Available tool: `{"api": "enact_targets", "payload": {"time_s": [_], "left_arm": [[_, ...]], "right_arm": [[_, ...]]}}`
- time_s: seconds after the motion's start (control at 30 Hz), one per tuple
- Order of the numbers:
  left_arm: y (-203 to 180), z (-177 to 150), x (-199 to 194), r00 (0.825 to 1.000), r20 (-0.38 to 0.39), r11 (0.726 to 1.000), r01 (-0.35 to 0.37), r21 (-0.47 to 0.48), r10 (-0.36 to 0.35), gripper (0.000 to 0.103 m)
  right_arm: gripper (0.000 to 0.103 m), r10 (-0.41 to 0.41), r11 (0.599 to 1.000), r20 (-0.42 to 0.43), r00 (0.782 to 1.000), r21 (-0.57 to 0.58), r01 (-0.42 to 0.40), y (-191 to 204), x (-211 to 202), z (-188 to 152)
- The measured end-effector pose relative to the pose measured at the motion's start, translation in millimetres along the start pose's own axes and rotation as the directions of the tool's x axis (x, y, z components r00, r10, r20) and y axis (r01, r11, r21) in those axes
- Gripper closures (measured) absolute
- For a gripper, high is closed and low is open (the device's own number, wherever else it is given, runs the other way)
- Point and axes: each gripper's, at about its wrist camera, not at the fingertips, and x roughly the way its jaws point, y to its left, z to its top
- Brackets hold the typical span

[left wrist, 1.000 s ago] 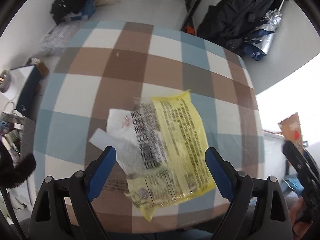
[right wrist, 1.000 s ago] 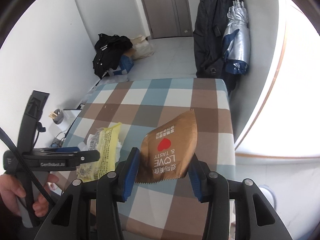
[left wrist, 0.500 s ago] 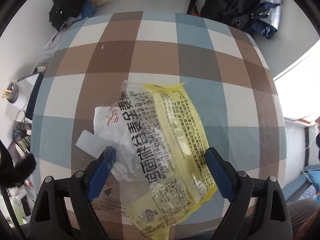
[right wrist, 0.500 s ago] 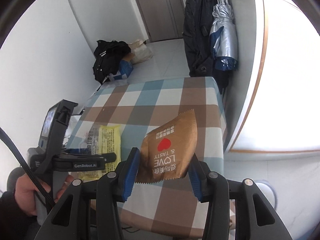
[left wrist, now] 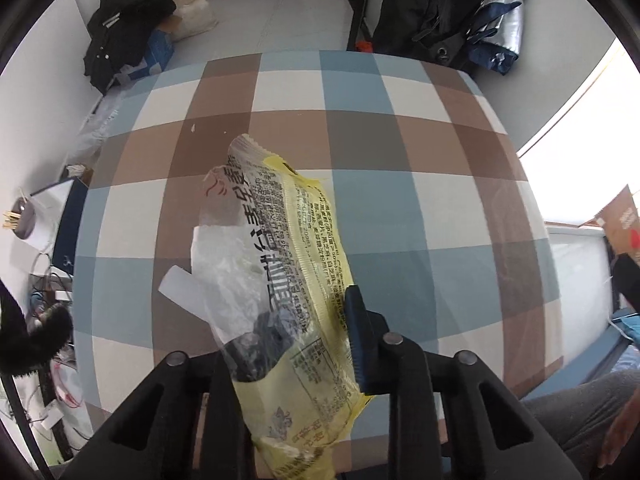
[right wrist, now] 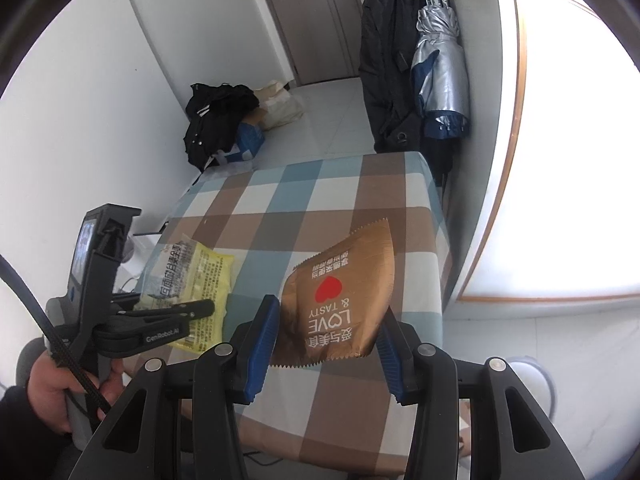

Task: Collect trash
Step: 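Carry the bag and packet in both grippers over the white bin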

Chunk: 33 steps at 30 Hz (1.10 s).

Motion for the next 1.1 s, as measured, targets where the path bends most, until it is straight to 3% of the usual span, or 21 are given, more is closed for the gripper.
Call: {"api": "enact_targets", "payload": {"time_s": [0.13,0.27,0.53,0.8,1.1], "left_arm": [[6.6,0.6,-9.0,0.993,0.007,0.993,0.115,-0.030,-0.115,0.090],[18.5,2.1,-13.0,0.974,-0.001,0.972,0.225,-0.067,-0.226,0.090],[36.2,3.4,-23.7,0.949,0.031,0.941,0.314,-0.128,-0.313,0.091],[62.2,0.7,-39.2,0.943,0.094,0.930,0.331,-0.159,-0.319,0.091],[77.4,1.5,-61.4,0.928,0.171,0.927,0.353,-0.124,-0.331,0.091]], "right_arm": [[0.057,-0.004,1.000,-0.004,1.000,-0.001,0.004,0.7,1.9,0.0],[0.057,-0.008,1.000,-0.008,1.000,-0.002,0.008,1.5,3.0,-0.6],[0.057,-0.010,1.000,-0.023,1.000,-0.023,0.009,10.7,10.1,-0.1],[0.057,-0.008,0.999,-0.036,0.999,-0.042,0.007,21.8,17.1,-0.2],[0.057,0.000,0.999,-0.042,0.999,-0.055,-0.003,33.5,21.8,0.7]]}}
